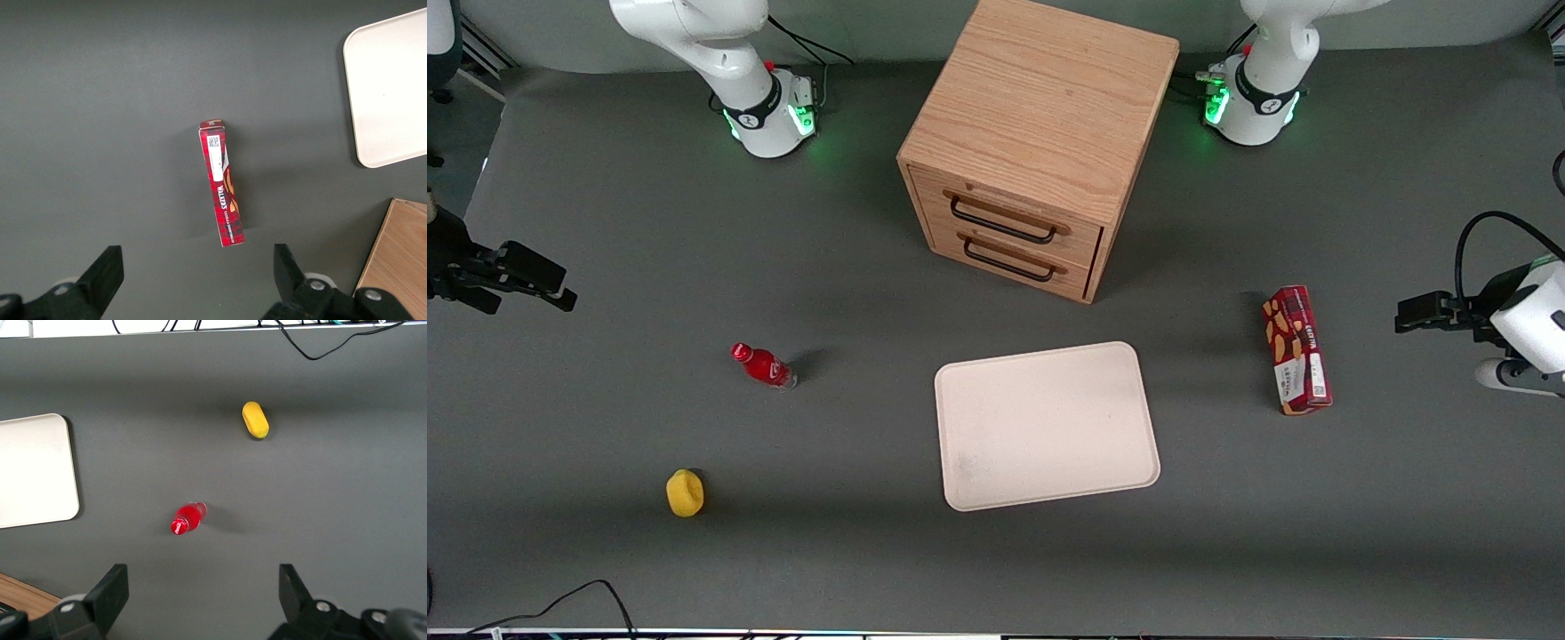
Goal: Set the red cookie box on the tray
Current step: 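Lower the open left gripper over the red cookie box, then close the left gripper on the red box and lift it toward the tray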
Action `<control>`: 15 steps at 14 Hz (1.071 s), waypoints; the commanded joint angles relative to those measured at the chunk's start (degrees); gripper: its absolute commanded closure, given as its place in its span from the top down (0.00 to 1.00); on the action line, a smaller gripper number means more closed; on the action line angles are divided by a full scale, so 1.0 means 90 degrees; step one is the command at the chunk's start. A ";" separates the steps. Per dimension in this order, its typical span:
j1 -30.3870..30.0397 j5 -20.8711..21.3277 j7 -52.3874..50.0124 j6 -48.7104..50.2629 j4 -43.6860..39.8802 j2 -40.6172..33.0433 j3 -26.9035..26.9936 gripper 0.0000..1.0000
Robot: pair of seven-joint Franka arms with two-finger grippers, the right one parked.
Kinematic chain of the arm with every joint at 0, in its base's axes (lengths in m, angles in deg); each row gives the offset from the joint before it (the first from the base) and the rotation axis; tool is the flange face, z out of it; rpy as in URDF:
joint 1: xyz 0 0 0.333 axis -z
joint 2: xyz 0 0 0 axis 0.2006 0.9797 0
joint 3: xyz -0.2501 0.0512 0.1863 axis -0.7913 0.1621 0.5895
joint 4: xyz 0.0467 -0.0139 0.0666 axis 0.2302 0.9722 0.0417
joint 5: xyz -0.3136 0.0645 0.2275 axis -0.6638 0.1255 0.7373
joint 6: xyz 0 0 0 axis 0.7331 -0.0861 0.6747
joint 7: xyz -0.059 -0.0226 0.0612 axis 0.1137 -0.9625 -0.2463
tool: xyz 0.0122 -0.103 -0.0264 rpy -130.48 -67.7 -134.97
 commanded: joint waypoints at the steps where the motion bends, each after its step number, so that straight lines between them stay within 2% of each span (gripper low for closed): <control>1: 0.0013 -0.0024 0.0087 0.0052 0.0064 -0.0012 0.0029 1.00; 4: 0.0013 -0.0044 0.0097 -0.0113 0.0366 0.0143 0.0029 1.00; 7: -0.0006 -0.0063 -0.0001 -0.1292 0.1331 0.0135 0.0039 1.00; 10: -0.0114 -0.0063 -0.0020 -0.1879 0.1918 0.0387 0.0059 1.00; 14: -0.0319 -0.0121 -0.0020 -0.3761 0.3235 0.0437 0.0059 0.99; 15: -0.0300 -0.0286 -0.0117 -0.4143 0.3422 0.0476 0.0049 0.99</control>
